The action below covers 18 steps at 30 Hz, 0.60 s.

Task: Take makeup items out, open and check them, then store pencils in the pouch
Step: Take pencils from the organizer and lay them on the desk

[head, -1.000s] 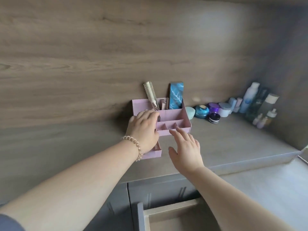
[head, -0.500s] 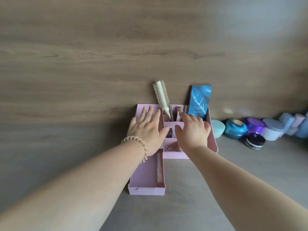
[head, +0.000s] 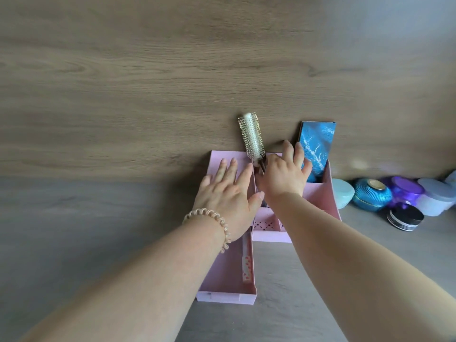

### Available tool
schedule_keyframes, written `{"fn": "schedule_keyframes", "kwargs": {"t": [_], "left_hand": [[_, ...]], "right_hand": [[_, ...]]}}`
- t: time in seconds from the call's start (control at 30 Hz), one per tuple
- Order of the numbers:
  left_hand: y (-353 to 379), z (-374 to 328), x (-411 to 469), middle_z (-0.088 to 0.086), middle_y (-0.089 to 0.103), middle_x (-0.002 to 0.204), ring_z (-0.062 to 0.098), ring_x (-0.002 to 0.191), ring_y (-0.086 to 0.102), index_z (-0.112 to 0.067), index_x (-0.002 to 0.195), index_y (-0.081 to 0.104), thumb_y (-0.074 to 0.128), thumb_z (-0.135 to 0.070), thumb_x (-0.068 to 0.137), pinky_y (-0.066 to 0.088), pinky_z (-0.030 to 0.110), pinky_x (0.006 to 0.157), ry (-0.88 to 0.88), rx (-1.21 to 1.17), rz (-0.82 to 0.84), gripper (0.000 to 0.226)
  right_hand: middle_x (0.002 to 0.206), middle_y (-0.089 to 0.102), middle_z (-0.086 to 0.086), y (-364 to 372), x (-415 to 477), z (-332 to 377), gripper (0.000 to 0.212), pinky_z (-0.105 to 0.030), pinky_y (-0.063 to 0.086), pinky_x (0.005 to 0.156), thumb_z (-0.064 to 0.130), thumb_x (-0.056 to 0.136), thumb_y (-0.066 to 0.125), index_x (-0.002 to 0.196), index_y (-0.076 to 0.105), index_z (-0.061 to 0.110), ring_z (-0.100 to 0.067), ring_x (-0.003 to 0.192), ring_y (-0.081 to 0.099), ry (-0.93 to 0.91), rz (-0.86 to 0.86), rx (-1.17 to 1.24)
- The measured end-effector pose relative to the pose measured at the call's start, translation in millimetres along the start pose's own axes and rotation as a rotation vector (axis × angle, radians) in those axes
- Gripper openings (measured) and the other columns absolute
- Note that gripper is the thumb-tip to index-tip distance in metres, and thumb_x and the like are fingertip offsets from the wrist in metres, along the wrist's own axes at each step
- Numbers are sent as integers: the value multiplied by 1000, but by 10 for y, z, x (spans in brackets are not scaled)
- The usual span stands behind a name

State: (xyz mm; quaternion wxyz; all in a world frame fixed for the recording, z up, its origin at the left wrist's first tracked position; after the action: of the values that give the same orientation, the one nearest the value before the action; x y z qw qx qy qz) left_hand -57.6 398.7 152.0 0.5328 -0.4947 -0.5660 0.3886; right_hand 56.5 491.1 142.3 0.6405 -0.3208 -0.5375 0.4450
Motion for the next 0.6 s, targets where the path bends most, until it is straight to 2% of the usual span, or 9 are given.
{"fn": "schedule_keyframes", "kwargs": {"t": [0.1,0.23,0.33,0.43,0.53,0.6], "left_hand": [[8,2,9,2,-1,160,16,147,-8,-30,149,0,19,-56,93,8,38,115,6,-2,1,65],[10,14,7,2,0,160,16,147,-6,-32,149,1,20,-56,93,8,38,115,13,-6,-7,64],[12,14,1,2,0,160,17,147,-7,-32,149,0,20,-56,93,8,38,115,19,-8,-5,64],[6,13,-6,3,1,160,17,147,-7,-31,149,0,20,-57,93,8,39,115,19,2,-5,65],[8,16,-6,5,2,160,18,147,-6,-30,149,1,20,-57,93,7,39,115,15,1,-8,65],[18,18,-2,5,3,160,19,147,-4,-31,149,3,21,-57,93,8,39,115,18,1,-12,65]], "right_hand": [[151,26,-5,20,13,8,44,-48,15,109,45,86,50,118,59,16,-28,144,8,16,-34,-32],[137,41,-4,73,52,-52,48,-48,20,106,55,82,52,109,66,18,-28,140,14,128,-15,0],[136,41,-2,98,61,-54,43,-48,20,105,54,82,52,106,68,22,-29,141,9,164,4,50],[140,37,-2,140,28,-19,35,-47,17,106,43,86,50,109,66,24,-29,144,4,187,3,79],[141,35,-2,159,29,-30,28,-45,16,106,28,87,48,110,64,24,-30,143,6,235,-41,103],[142,35,-2,162,30,-47,27,-44,15,106,24,86,49,108,64,24,-30,142,7,239,-67,106]]}}
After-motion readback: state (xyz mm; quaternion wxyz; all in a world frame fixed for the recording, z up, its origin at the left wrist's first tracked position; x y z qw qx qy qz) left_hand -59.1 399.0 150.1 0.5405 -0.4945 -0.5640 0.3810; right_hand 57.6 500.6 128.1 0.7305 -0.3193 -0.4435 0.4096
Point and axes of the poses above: each hand's wrist, its own x-axis towards the middle knuckle, its own y-axis out of the palm, z = x × y, the point moved 3 cm from there along x, towards the middle knuckle
